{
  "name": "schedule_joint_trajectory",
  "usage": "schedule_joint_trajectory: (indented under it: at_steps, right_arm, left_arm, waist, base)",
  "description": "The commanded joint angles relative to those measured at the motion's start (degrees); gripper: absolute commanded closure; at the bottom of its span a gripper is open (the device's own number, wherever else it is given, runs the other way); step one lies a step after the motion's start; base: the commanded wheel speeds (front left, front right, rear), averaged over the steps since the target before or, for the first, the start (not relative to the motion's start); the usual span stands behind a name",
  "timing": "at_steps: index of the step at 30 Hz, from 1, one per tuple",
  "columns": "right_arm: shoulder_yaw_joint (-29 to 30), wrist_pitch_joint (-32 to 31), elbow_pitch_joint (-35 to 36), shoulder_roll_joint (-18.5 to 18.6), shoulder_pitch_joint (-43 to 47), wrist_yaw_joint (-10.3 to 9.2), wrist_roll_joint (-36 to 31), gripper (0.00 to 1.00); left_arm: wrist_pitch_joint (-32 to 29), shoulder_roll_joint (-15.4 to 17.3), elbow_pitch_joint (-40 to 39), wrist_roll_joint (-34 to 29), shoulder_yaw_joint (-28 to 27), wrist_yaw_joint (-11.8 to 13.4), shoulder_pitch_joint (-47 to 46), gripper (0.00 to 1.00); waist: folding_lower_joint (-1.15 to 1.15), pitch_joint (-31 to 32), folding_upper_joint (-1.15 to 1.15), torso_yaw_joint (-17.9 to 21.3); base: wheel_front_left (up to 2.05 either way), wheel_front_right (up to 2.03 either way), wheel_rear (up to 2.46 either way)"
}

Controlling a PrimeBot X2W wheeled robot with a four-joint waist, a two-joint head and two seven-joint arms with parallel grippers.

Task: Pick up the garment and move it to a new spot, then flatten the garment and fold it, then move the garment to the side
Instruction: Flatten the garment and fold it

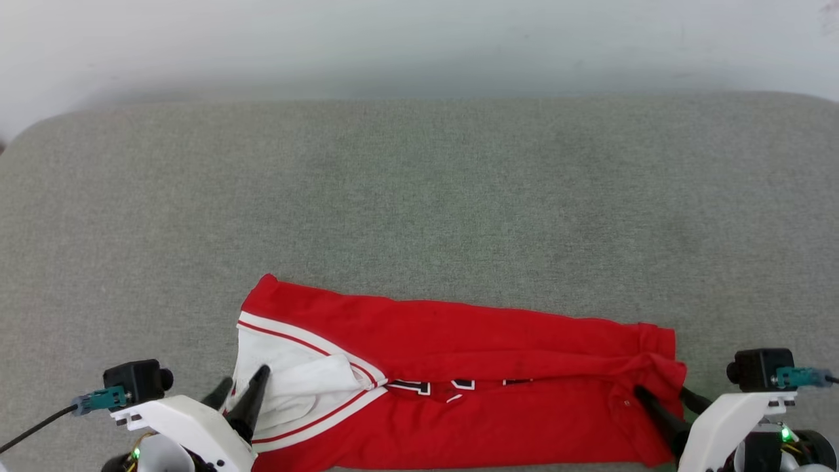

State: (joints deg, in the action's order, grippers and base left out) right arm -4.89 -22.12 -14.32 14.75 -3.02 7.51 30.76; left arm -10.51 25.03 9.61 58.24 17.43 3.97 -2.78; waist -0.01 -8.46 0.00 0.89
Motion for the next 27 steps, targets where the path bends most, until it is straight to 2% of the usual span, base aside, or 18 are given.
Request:
schedule_joint_trajectory:
  at_steps: [1,7,10,17,22,27]
  right_arm:
    - [-0.7,0.9,1.6,0.7,1.5,-0.04,0.7,0.0]
    - [1.5,0.1,9.4,3.2,4.6,-0.04,0.2,0.0]
    - [4.9,-2.8,12.9,3.8,4.8,-0.03,-0.1,0.0]
    - [13.4,-12.4,16.3,5.0,4.3,-0.03,-0.9,0.0]
    - [15.5,-18.1,16.8,3.6,5.3,-0.03,-1.1,0.0]
    - [14.2,-21.0,15.0,0.2,4.5,-0.03,-1.5,0.0]
  left_arm:
    - [2.7,0.0,-0.8,-1.9,-0.2,0.3,0.2,0.0]
    - [10.2,0.2,-5.9,-9.4,0.4,3.5,-0.1,0.0]
    - [14.1,-0.5,-8.8,-13.0,0.4,5.6,-0.7,0.0]
    - [22.1,-1.6,-13.0,-20.0,1.2,8.3,-1.5,0.0]
    - [24.6,-2.5,-15.5,-24.1,1.5,9.2,-2.1,0.0]
    - [25.3,-3.3,-17.7,-27.0,2.1,9.5,-2.6,0.0]
  waist:
    - [0.01,1.1,0.0,0.5]
    - [0.01,4.0,0.0,1.5]
    - [0.01,5.0,0.0,1.6]
    - [0.01,5.1,0.0,0.0]
    - [0.01,3.7,0.0,-2.6]
    - [0.01,1.2,0.0,-5.4]
  base:
    - [0.0,0.0,0.0]
    - [0.0,0.0,0.0]
    - [0.0,0.0,0.0]
    - [0.0,0.0,0.0]
    - [0.0,0.0,0.0]
    - [0.0,0.0,0.0]
